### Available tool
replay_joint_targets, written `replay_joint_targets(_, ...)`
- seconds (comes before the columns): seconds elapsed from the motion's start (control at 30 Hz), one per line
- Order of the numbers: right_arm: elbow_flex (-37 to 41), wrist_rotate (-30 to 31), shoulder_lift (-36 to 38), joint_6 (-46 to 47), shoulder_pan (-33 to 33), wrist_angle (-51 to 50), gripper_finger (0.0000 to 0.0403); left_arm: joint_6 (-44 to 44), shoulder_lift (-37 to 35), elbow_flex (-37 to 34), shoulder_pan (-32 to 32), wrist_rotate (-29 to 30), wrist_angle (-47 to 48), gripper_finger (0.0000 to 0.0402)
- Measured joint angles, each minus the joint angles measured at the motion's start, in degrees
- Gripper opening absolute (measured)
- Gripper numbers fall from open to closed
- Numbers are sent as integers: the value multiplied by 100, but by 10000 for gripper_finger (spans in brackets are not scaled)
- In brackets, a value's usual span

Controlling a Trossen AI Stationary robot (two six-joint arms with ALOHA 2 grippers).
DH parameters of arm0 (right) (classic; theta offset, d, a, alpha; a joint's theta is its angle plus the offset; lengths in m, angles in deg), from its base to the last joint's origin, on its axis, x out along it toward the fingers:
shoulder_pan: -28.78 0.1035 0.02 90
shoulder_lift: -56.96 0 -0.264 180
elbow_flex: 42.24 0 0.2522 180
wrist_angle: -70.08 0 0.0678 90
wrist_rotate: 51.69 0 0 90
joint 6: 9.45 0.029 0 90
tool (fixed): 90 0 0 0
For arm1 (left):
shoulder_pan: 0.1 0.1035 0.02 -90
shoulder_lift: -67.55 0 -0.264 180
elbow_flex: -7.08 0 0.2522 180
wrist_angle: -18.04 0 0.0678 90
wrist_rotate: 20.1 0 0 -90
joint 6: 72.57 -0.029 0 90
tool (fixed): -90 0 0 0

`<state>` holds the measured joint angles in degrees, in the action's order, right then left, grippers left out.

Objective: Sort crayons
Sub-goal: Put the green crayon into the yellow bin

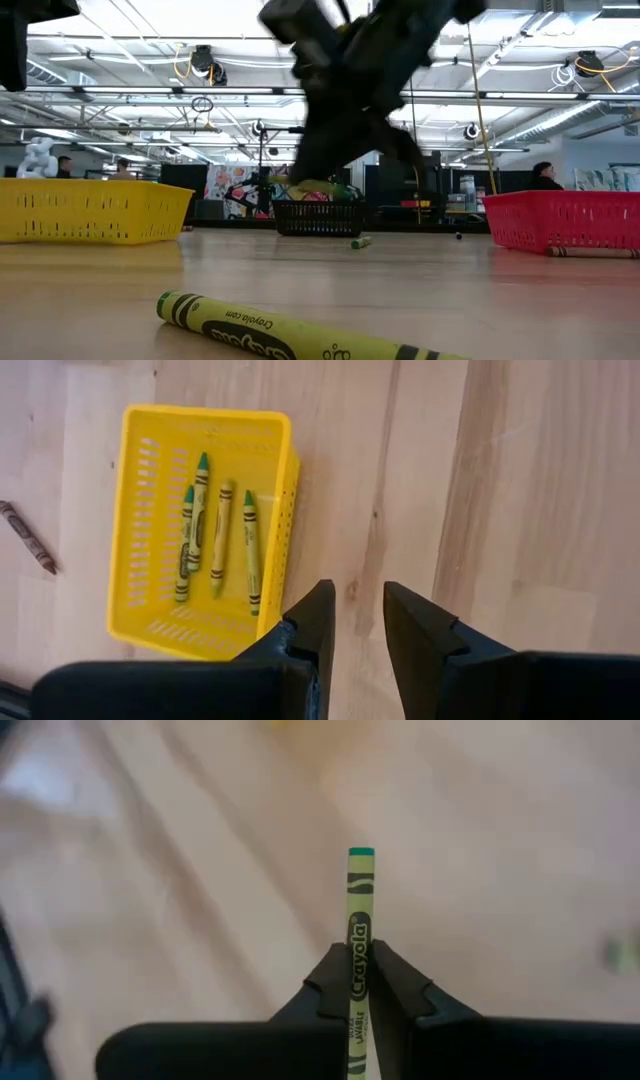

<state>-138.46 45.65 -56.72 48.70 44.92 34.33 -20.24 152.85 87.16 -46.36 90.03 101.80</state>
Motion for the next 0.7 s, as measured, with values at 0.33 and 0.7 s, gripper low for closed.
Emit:
replay_joint_targets(0.33,4,144,-8,-827,-511,1718,1,735,-2,-4,-446,135,165,83)
replay_joint_targets(0.7,2,177,-6,-1581,-831,3122,0,737,-2,-4,-397,388,78,83)
